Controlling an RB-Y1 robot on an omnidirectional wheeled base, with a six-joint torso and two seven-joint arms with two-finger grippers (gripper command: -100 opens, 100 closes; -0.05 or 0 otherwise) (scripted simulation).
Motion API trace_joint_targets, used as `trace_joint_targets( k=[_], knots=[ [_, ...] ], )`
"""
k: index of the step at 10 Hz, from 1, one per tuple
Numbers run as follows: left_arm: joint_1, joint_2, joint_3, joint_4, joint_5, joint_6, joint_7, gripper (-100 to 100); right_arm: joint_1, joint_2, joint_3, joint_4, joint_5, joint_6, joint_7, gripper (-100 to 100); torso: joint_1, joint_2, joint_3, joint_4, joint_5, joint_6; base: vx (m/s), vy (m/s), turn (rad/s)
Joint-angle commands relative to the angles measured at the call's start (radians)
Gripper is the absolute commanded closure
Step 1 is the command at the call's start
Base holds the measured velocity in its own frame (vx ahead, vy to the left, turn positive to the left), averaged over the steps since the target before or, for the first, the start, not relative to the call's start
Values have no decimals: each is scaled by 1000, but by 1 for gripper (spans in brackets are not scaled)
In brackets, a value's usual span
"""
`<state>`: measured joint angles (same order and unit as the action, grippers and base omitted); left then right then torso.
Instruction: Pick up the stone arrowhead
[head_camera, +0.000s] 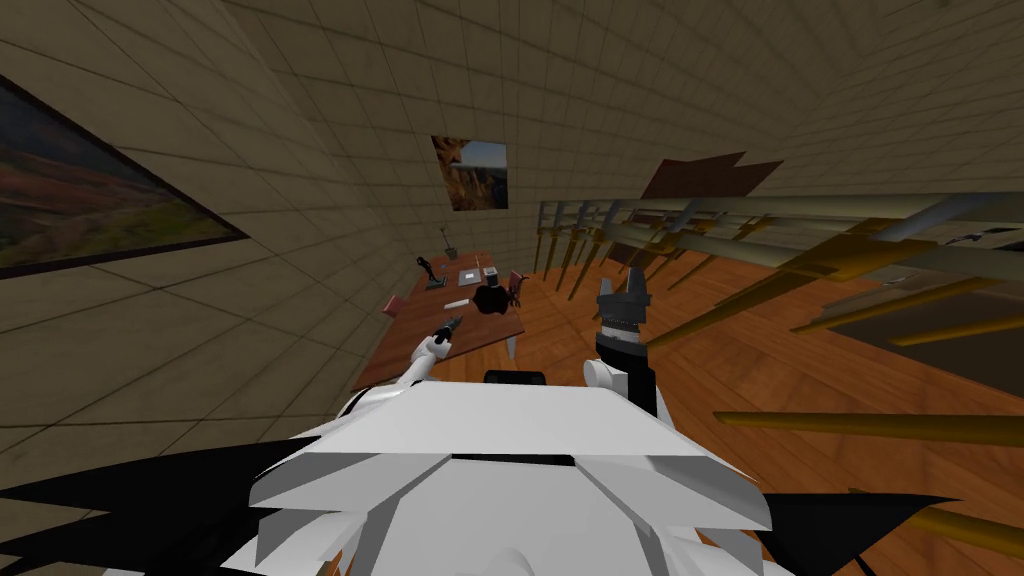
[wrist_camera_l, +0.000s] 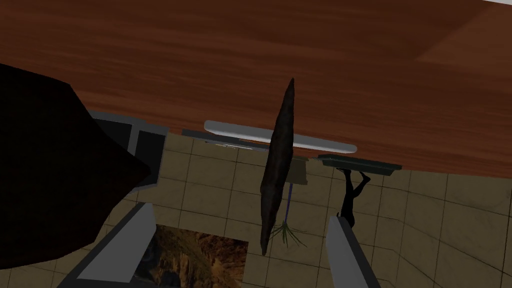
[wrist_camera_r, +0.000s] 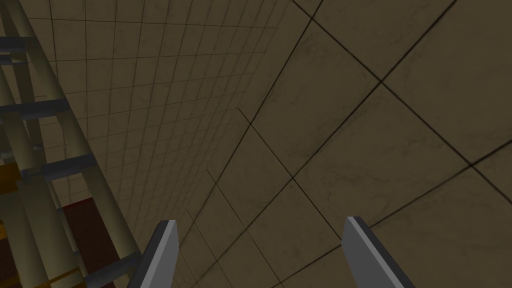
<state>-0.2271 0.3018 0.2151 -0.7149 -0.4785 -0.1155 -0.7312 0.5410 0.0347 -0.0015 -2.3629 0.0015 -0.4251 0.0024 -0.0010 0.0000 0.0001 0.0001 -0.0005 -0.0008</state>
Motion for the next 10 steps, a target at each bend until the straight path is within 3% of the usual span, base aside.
trace_joint_targets(
  k=[1, 4, 5, 6, 7, 9, 10],
  knots=[
    [-23, 9, 11, 50, -15, 16, -28, -100, 0, 0, 0, 0, 0, 0, 0, 0, 0, 0, 0, 0, 0, 0, 7, -23, -64],
    [-62, 39, 23, 142, -38, 43, -68, -100, 0, 0, 0, 0, 0, 0, 0, 0, 0, 0, 0, 0, 0, 0, 7, -21, -48],
    [-65, 29, 34, 141, -36, 27, -68, -100, 0, 0, 0, 0, 0, 0, 0, 0, 0, 0, 0, 0, 0, 0, 2, -9, -9],
    [-67, 30, 34, 145, -37, 29, -70, 0, 0, 0, 0, 0, 0, 0, 0, 0, 0, 0, 0, 0, 0, 0, 0, 0, 0],
    [-56, 32, 84, 148, -34, 27, -96, -100, 0, 0, 0, 0, 0, 0, 0, 0, 1, 1, 0, 0, 0, 0, -31, 15, -377],
    [-56, 32, 102, 148, -34, 27, -96, -100, 0, 0, 0, 0, 0, 0, 0, 0, 3, 3, 2, 1, 1, 0, -37, 35, -103],
    [-46, 34, 138, 153, -30, 24, -122, -100, 0, 0, 0, 0, 0, 0, 0, 0, 3, 3, 2, 1, 1, -1, -39, 28, -316]
  ],
)
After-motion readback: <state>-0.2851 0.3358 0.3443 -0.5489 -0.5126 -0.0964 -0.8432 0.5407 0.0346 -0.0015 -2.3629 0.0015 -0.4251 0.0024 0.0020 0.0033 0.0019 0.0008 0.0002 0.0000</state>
